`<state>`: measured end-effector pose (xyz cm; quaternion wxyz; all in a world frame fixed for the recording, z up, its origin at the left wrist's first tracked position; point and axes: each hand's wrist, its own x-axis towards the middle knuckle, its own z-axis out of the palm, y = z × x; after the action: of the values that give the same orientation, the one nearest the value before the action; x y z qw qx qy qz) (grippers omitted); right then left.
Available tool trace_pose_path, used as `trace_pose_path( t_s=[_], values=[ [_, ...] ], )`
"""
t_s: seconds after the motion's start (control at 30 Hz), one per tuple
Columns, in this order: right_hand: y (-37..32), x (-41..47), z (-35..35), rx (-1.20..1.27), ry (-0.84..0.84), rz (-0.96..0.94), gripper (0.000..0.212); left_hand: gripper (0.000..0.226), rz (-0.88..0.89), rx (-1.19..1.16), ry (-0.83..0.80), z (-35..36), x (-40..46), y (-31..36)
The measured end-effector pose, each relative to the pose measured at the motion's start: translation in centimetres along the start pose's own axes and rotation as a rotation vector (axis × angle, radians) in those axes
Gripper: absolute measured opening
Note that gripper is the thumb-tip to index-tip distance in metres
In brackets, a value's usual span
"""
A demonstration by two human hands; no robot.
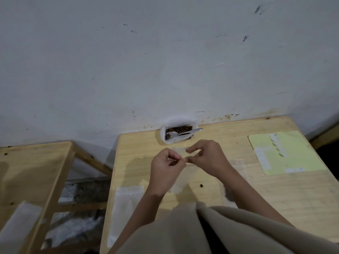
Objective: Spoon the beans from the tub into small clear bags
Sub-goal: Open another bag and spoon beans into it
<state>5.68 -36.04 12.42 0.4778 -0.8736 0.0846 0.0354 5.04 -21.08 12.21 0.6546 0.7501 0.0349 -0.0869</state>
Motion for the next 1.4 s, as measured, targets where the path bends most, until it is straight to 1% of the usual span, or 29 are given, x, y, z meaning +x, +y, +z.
trace_pose_path(
  t_s=[0.07, 0.1, 0.13, 0.2, 0.23, 0.27, 0.33, 0.37, 0.43, 0.57, 0.7, 0.77, 0.83, 0.9, 0.97, 1.0, 1.07, 1.1, 1.17, 1.23, 1.33, 1.4],
  values=[
    [-0.1, 0.0, -0.4, 0.028, 0.027, 0.031, 0.030, 0.028, 0.062, -0.037, -0.048, 0.0, -0.3, -0.6],
    [-0.1, -0.1, -0.6, 0.048, 0.043, 0.038, 0.030, 0.031, 0.099, -0.018, -0.054, 0.1, -0.5, -0.9],
    [-0.1, -0.1, -0.7, 0.071, 0.054, 0.044, 0.029, 0.033, 0.146, 0.031, -0.046, 0.1, -0.7, -1.2],
    [0.0, -0.1, -0.9, 0.109, 0.055, 0.054, 0.026, 0.041, 0.317, 0.229, 0.034, -0.1, -0.8, -2.0],
    [0.0, -0.1, -0.9, 0.125, 0.052, 0.059, 0.025, 0.053, 0.404, 0.357, 0.073, -0.4, -0.7, -2.4],
    [-0.1, 0.0, -1.0, 0.143, 0.049, 0.066, 0.024, 0.070, 0.461, 0.472, 0.087, -0.6, -0.5, -3.0],
    [-0.3, 0.1, -1.1, 0.166, 0.028, 0.084, 0.025, 0.105, 0.465, 0.624, 0.062, -1.0, -0.1, -4.1],
    [-0.4, 0.2, -1.2, 0.164, 0.008, 0.090, 0.026, 0.115, 0.445, 0.673, 0.051, -1.0, 0.0, -4.6],
    [-0.6, 0.4, -1.3, 0.146, -0.039, 0.103, 0.032, 0.122, 0.433, 0.738, 0.045, -1.0, 0.1, -5.5],
    [-1.0, 0.7, -1.8, 0.096, -0.150, 0.145, 0.043, 0.125, 0.452, 0.841, 0.027, -1.0, 0.1, -6.5],
    [-1.4, 1.0, -2.2, 0.042, -0.235, 0.160, 0.034, 0.125, 0.506, 0.920, -0.035, -1.2, 0.5, -7.8],
    [-1.5, 1.2, -2.1, 0.014, -0.260, 0.159, 0.036, 0.123, 0.524, 0.921, -0.059, -1.5, 0.8, -8.4],
    [-1.4, 1.2, -1.9, -0.004, -0.270, 0.173, 0.040, 0.124, 0.507, 0.926, -0.089, -1.6, 1.0, -8.8],
    [-1.0, 1.4, -1.5, -0.010, -0.264, 0.199, 0.046, 0.126, 0.439, 0.910, -0.098, -1.5, 1.0, -8.9],
    [-0.6, 1.6, -1.1, -0.018, -0.262, 0.214, 0.052, 0.127, 0.352, 0.846, -0.089, -1.3, 0.8, -8.6],
    [-0.5, 1.6, -0.8, -0.020, -0.269, 0.216, 0.053, 0.126, 0.340, 0.820, -0.069, -1.1, 0.7, -8.4],
    [-0.3, 1.7, -0.2, -0.025, -0.293, 0.212, 0.050, 0.119, 0.368, 0.796, -0.027, -0.6, 0.7, -8.2],
    [-0.1, 1.8, 0.2, -0.020, -0.292, 0.202, 0.044, 0.114, 0.383, 0.777, -0.005, -0.4, 0.7, -8.1],
    [0.4, 2.1, 0.9, 0.038, -0.250, 0.174, 0.026, 0.104, 0.375, 0.718, 0.035, -0.1, 1.2, -8.0],
    [1.1, 2.6, 1.4, 0.173, -0.186, 0.184, 0.016, 0.100, 0.354, 0.665, 0.046, -0.3, 1.9, -8.1],
    [2.4, 4.1, 1.9, 0.429, -0.048, 0.336, 0.018, 0.097, 0.311, 0.585, 0.038, -0.9, 3.1, -8.6],
    [3.8, 5.8, 2.5, 0.550, 0.113, 0.499, 0.018, 0.098, 0.252, 0.555, 0.031, -1.4, 4.0, -9.0]
  ],
)
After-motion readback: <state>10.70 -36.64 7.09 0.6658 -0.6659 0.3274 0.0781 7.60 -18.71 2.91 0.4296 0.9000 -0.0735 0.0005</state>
